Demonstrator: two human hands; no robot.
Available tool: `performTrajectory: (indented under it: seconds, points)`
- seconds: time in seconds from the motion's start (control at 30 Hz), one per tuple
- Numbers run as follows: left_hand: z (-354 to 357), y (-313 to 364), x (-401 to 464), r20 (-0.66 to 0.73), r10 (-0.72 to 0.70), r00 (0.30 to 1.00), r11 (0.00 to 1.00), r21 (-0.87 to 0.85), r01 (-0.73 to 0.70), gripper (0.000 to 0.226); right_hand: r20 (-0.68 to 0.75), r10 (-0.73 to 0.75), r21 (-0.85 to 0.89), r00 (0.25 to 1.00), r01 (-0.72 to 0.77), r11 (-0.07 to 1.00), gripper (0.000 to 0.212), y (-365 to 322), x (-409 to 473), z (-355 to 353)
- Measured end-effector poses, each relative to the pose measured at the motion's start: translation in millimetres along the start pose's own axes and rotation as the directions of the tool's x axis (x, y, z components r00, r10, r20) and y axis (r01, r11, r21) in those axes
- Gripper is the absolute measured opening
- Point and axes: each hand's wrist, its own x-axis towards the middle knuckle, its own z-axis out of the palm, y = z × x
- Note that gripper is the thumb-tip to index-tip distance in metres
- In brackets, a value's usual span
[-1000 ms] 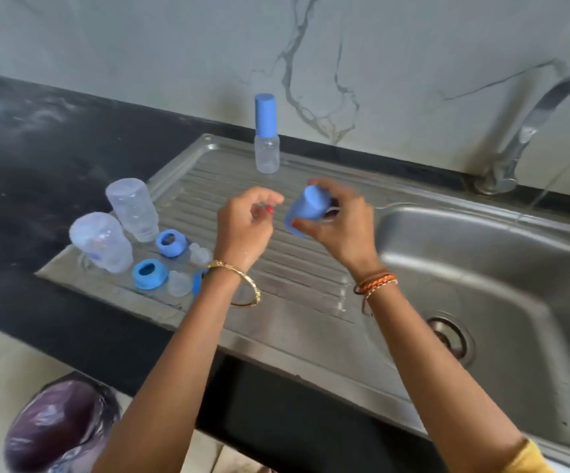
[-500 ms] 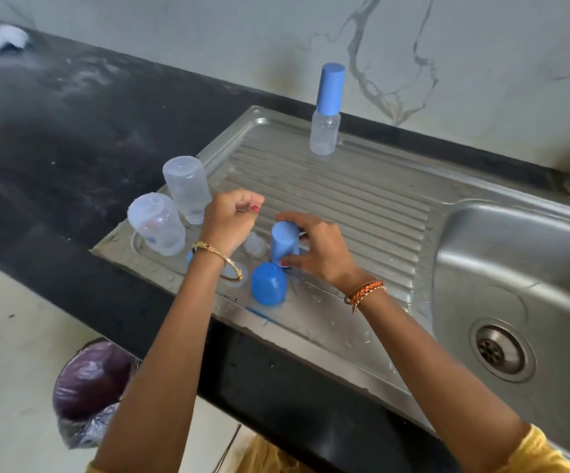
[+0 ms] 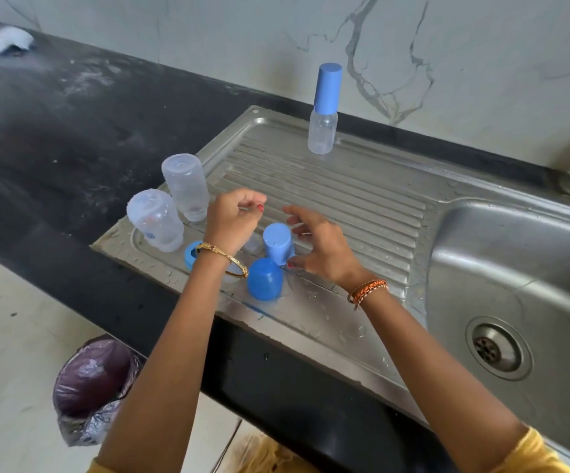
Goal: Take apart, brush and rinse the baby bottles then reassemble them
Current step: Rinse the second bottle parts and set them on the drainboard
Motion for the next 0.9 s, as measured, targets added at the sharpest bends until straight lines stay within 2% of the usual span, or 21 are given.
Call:
performTrajectory:
  seconds: [0.13,0.2,0.3,0.37,0.43,0.5,0.57,0.63,0.7,0.73,0.77,0.8,0.83,0.87,0.9]
  points:
    - [0.3,4.5,-4.5,-0.058,0.034,0.998,0.999,-0.022,-0.036,0.020,0.000,-0.005,-0.010,1.000,0.005,1.000,0.080,-0.2,-4.6,-0.3]
    - [0.4,8.9,-8.0,-0.112,0.088,0.990,0.996,-0.006,-0.089,0.020,-0.059,-0.006,-0.015,0.998,0.005,1.000,0.069,0.4,-7.9,-2.1]
    - [3.9,21.9,-14.4,-0.195,0.181,0.964,0.982,-0.012,-0.187,0.022,-0.291,-0.035,0.006,0.956,0.039,0.999,0.042,-1.6,-14.8,-14.4]
    - [13.3,35.8,-21.9,-0.202,0.213,0.956,0.970,-0.076,-0.232,0.024,-0.464,-0.054,0.013,0.884,0.068,0.998,0.048,-2.4,-22.9,-29.8]
    - [31.6,51.6,-32.2,-0.160,0.241,0.957,0.951,-0.156,-0.266,0.028,-0.606,-0.096,-0.017,0.790,0.108,0.994,0.052,0.6,-34.0,-50.4]
    - [58.1,65.4,-45.0,-0.081,0.268,0.960,0.928,-0.248,-0.280,0.035,-0.688,-0.130,-0.067,0.714,0.115,0.991,0.046,11.0,-49.4,-72.4]
    - [93.9,75.0,-59.0,0.034,0.247,0.968,0.919,-0.324,-0.223,0.043,-0.732,-0.145,-0.124,0.666,0.079,0.989,0.031,29.1,-70.7,-94.5]
    - [133.9,76.6,-73.0,0.145,0.198,0.969,0.933,-0.330,-0.141,0.045,-0.749,-0.090,-0.147,0.657,-0.033,0.989,0.019,53.2,-95.5,-110.6]
    - [178.0,77.8,-88.4,0.273,0.150,0.950,0.948,-0.313,-0.060,0.036,-0.708,0.032,-0.157,0.705,-0.202,0.967,0.015,81.6,-123.5,-126.6]
    - [199.2,80.1,-96.4,0.347,0.099,0.932,0.961,-0.276,0.001,0.028,-0.641,0.131,-0.157,0.756,-0.296,0.942,0.014,98.9,-138.0,-135.1]
    - [217.5,81.7,-103.5,0.423,0.051,0.905,0.975,-0.217,0.047,0.025,-0.516,0.267,-0.153,0.814,-0.394,0.906,0.013,114.5,-151.5,-142.0]
    - [231.5,83.4,-109.3,0.504,0.011,0.864,0.989,-0.134,0.066,0.044,-0.326,0.415,-0.174,0.850,-0.485,0.857,0.018,128.3,-163.7,-147.0]
    - [246.6,86.8,-115.1,0.585,-0.033,0.810,0.996,-0.047,0.074,0.065,-0.128,0.529,-0.230,0.839,-0.544,0.807,0.034,142.2,-176.8,-155.0]
    - [256.2,91.7,-120.3,0.639,-0.082,0.764,0.996,0.023,0.087,0.077,0.014,0.594,-0.285,0.804,-0.566,0.773,0.052,153.9,-186.6,-162.0]
    - [266.6,97.4,-123.6,0.661,-0.112,0.742,0.994,0.060,0.096,0.080,0.072,0.617,-0.305,0.783,-0.572,0.762,0.064,163.8,-193.9,-171.5]
